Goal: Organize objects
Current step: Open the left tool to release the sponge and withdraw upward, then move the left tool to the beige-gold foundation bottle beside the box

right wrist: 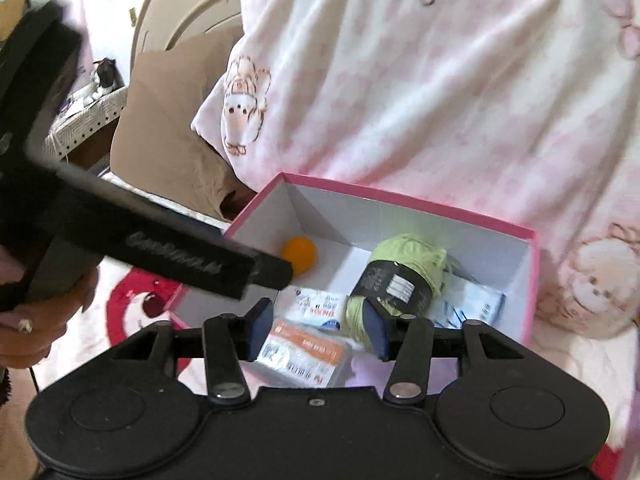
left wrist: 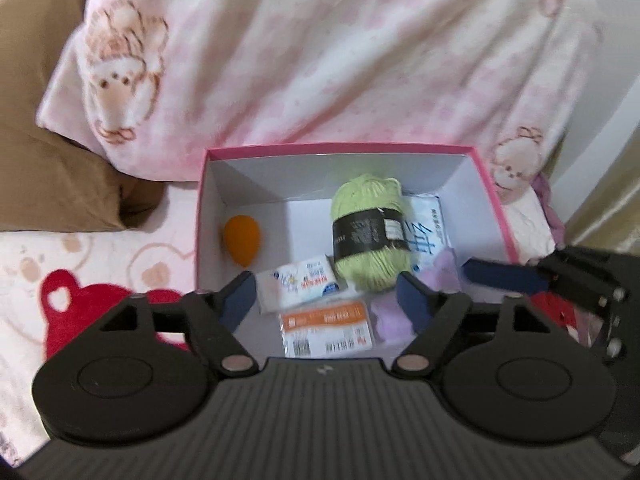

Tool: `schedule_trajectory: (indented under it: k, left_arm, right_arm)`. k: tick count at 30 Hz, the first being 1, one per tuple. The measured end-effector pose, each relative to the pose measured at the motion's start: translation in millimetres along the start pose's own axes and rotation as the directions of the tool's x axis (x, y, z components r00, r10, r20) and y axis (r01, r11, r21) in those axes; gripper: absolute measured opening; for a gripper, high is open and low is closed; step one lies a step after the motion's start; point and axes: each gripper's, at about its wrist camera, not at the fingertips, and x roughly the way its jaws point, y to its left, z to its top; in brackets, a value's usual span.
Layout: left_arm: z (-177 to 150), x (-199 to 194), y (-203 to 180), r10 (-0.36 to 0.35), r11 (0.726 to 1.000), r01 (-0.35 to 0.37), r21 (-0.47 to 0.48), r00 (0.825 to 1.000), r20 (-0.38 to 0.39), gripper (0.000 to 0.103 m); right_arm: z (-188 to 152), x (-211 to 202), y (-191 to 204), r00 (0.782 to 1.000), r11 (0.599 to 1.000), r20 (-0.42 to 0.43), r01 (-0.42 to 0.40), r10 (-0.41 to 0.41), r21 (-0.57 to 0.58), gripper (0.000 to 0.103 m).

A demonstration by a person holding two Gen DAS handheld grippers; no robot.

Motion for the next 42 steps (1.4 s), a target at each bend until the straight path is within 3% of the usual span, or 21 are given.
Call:
schedule_trajectory:
  k: [3,9,18,23,30,38,42]
  left_arm:
    - [-9.5,-30.4,-8.2,0.019,0.999,-0.018,0.034,1.000,-0.022,0.084]
    - [-30.1,-83.7,-17.8,0.058,0.995,-0.055,0.084,0.998,-0.036,0.084]
    - [-63.1,-118.3,-34.3,-0.008,0.994,0.010,0.113,1.000,-0.017,0.086]
    - [-82.7,-102.8,-40.5,-0.048,0.995,0.047,0.089,0.999,0.001,0.085]
    - [-96.7,-54.3,-38.5,-0.087,0.995,0.086,0.051,0.996,0.013,0.084]
    - [-108.4,-14.4,-23.1,-0.109,0.994,0.106,0.039,0.991,0.076,0.081]
    - [-115.0,0.9,-13.7,-0.138,0.990,0.136,0.030,0.986,0.092,0.080]
  right_arm:
    - [-0.5,-27.9,5.4,1.000,1.000,-0.021,-0.022,0.022,0.021,0.064]
    - [-14.3,-78.8,10.2,0.997,0.997,-0.036,-0.064,0.065,0.034,0.070]
    - [-48.5,-119.0,16.7,0.993,0.993,-0.019,-0.114,0.113,-0.035,0.076]
    - [-72.3,-111.9,17.1,0.989,0.985,-0.010,-0.148,0.148,-0.084,0.076]
    - [-96.7,-70.9,19.7,0.984,0.979,-0.052,-0.174,0.169,-0.109,0.076]
    - [-106.9,-17.8,30.8,0.991,0.969,-0.087,-0.118,0.101,-0.219,0.076]
    - [-107.7,4.5,36.7,0.990,0.941,-0.126,-0.096,0.057,-0.326,0.076]
